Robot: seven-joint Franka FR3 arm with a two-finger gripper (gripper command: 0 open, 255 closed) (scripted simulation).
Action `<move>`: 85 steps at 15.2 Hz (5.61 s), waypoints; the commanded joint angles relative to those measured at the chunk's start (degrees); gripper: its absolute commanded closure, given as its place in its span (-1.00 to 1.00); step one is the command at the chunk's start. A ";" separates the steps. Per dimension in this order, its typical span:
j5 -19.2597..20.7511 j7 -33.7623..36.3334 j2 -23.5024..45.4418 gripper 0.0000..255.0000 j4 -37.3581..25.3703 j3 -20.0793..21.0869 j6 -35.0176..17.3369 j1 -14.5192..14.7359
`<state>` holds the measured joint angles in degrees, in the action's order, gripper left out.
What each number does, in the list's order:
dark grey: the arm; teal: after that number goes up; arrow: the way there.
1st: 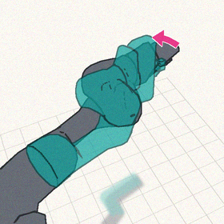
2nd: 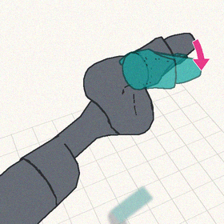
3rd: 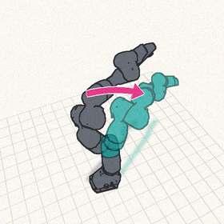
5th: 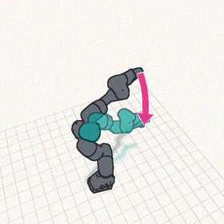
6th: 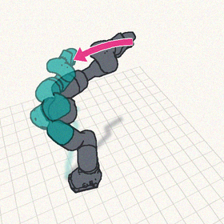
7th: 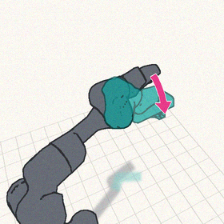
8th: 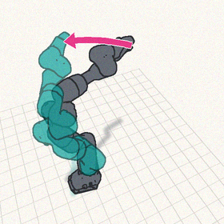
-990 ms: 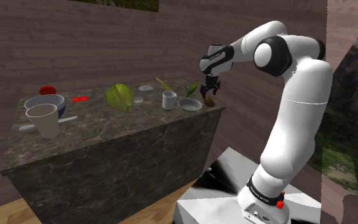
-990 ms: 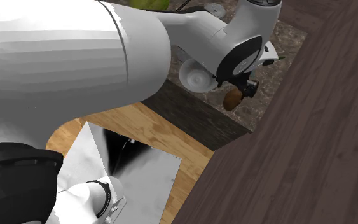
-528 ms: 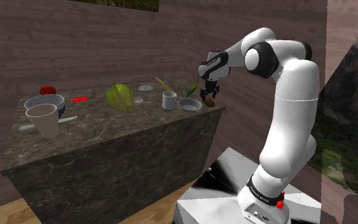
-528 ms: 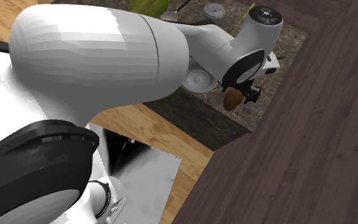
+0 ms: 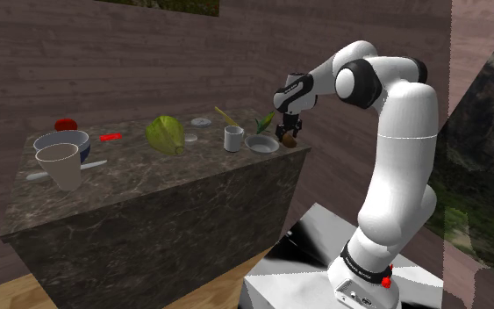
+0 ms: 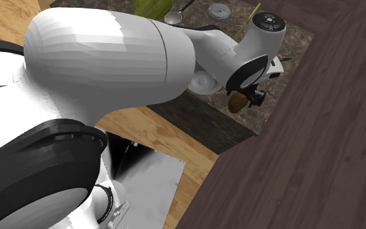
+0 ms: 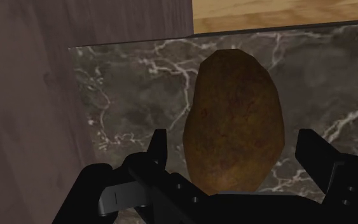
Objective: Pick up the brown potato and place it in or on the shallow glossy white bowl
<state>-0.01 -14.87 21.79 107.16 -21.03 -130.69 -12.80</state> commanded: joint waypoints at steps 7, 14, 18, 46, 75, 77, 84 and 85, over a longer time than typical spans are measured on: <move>0.01 0.00 -0.02 1.00 0.02 0.00 0.00 0.00; 0.28 0.06 -0.83 1.00 -0.48 -0.16 1.26 0.13; 0.81 0.14 -2.35 1.00 -1.63 -0.41 3.86 0.36; 5.40 13.78 -11.29 1.00 -4.73 3.32 16.89 9.60; 5.17 17.77 -7.85 -1.00 1.74 4.78 7.52 11.29; 5.34 17.88 -8.68 -1.00 0.84 4.79 9.24 11.49; 5.73 18.15 -10.64 -1.00 -2.09 4.90 14.13 11.99; 5.73 18.15 -10.64 -1.00 -2.09 4.90 14.13 11.99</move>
<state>5.71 3.29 11.16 105.11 -16.12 -116.63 -0.81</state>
